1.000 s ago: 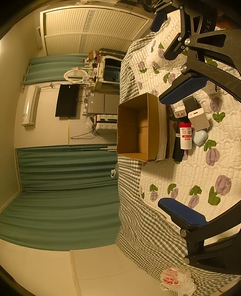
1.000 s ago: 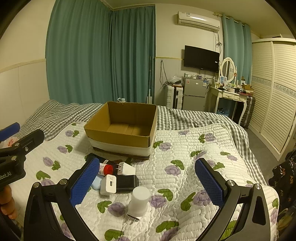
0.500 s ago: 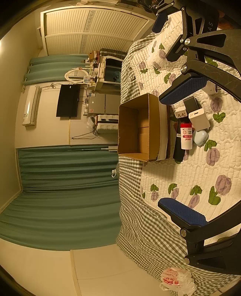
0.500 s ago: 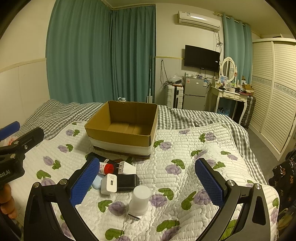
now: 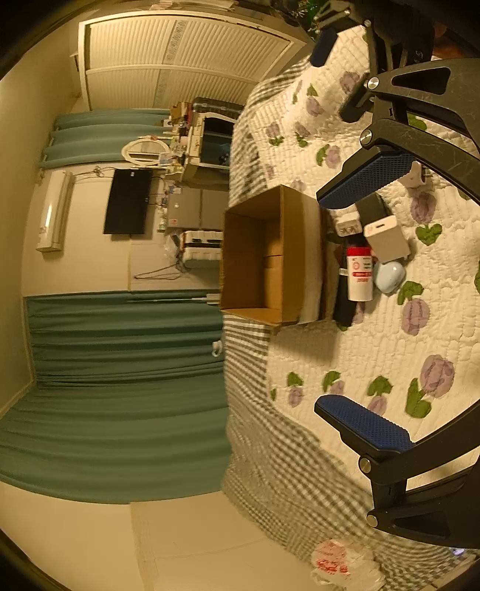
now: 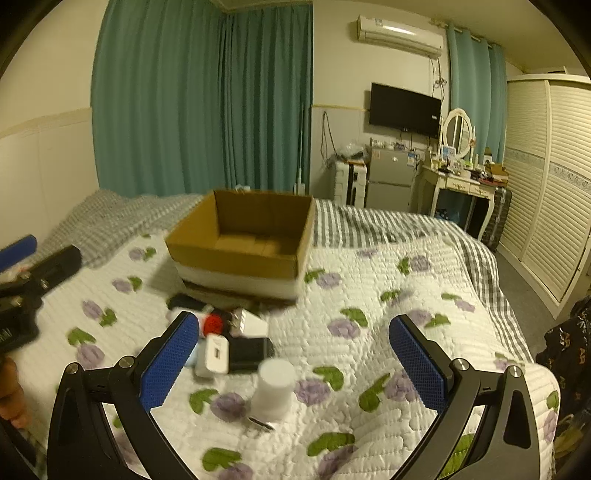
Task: Organize rigid objects
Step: 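Grasp the white humidifier with the right tool while the left tool grasps the white charger, then carry both items over the box and release them inside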
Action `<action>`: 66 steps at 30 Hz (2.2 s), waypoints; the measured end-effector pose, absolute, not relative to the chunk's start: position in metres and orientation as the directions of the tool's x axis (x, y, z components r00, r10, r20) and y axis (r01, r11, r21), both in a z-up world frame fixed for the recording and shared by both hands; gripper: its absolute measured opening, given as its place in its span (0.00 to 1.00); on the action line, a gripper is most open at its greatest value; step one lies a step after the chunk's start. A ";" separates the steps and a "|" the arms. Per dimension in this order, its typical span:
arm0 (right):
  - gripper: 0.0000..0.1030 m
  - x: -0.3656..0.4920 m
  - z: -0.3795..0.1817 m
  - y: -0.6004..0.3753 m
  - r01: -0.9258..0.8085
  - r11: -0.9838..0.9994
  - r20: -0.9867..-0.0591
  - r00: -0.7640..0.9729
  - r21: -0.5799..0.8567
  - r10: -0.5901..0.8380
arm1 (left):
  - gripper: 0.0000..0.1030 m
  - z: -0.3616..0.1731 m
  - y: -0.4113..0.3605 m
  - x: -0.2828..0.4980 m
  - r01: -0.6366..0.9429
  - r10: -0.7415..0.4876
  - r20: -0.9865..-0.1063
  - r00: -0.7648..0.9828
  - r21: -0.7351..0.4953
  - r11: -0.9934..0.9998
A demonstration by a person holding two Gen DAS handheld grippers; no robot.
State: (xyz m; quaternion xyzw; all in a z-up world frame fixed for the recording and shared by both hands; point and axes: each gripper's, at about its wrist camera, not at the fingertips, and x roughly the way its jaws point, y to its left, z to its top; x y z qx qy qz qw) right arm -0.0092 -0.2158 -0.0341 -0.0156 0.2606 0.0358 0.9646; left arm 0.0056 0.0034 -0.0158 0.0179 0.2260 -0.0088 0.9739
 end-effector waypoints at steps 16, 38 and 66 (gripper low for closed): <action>0.46 0.048 -0.137 -0.197 -0.169 0.986 -0.775 0.622 0.005 0.111 | 1.00 -0.090 0.006 0.039 0.014 0.006 -0.603 0.797 0.029 0.999; 0.31 0.079 -0.081 -0.231 -0.253 0.967 -0.640 0.735 0.043 0.221 | 0.95 -0.163 -0.075 0.109 0.141 0.006 -0.763 0.646 0.127 0.982; 0.31 0.073 -0.040 -0.224 -0.294 0.955 -0.600 0.756 0.044 0.260 | 0.27 -0.039 -0.035 0.085 0.221 -0.179 -0.588 0.789 0.000 0.975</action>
